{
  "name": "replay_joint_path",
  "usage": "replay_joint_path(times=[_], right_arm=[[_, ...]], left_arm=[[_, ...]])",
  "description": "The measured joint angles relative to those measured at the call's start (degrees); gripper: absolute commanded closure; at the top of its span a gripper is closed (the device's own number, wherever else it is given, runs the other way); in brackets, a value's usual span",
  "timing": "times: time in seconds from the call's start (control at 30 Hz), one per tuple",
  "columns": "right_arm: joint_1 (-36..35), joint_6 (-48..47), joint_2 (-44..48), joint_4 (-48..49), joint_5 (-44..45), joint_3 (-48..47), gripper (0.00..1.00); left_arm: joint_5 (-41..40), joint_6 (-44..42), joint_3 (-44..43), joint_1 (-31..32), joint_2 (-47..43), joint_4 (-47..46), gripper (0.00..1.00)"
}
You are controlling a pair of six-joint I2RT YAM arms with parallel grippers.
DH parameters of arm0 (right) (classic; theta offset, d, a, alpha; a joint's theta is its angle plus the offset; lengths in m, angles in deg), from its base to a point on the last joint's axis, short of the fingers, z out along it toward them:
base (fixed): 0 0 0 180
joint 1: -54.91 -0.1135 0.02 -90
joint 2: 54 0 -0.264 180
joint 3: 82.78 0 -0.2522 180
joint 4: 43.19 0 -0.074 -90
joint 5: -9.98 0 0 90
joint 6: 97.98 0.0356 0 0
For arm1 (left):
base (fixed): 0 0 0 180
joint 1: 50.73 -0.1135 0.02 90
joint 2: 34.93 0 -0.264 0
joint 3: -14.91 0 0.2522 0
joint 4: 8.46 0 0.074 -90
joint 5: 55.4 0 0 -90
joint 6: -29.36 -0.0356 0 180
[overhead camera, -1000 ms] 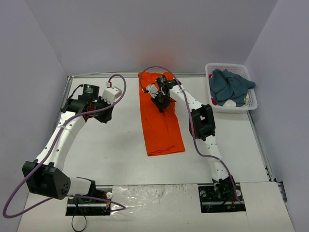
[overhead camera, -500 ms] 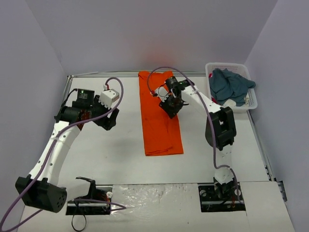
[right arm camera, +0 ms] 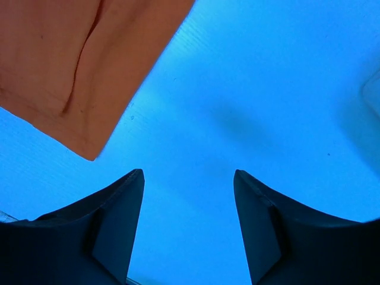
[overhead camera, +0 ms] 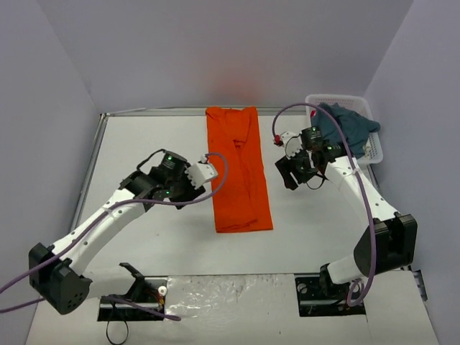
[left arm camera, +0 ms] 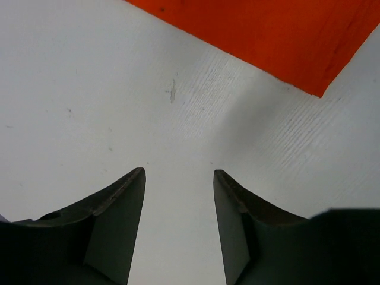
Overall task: Fold and stack the t-shirts
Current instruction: Rotate the tshirt 90 degrees, then grab the bottom of the folded rectangular tshirt with both arms
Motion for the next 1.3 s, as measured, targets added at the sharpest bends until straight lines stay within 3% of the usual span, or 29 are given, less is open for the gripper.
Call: replay_joint_path(times=[0.2, 0.37, 0.57, 0.9, 1.3], right_arm=[[6.5, 0.9, 4.9, 0.5, -2.1, 5.6, 0.41], [15.5, 0.3, 10.4, 1.4, -5.5, 7.1, 0.4], [20.7, 0.2, 11.7, 1.9, -9.8, 8.1, 0.39], [23.5, -0.7, 8.8, 2.8, -16.8, 12.9, 0.41], [24.0, -0.1, 8.4, 5.5, -17.4, 15.2, 0.42]], left_arm=[[-9.1, -5.0, 7.0, 13.1, 2.8, -6.1, 0.51], [-13.6, -6.8, 10.3, 18.2, 6.3, -10.7, 0.51], [-17.3, -8.0, 13.6, 23.8, 7.4, -16.4, 0.51], [-16.9, -8.1, 13.6, 28.4, 13.3, -20.2, 0.51], [-13.7, -7.8, 13.5, 29.3, 16.6, -20.5, 0.51]])
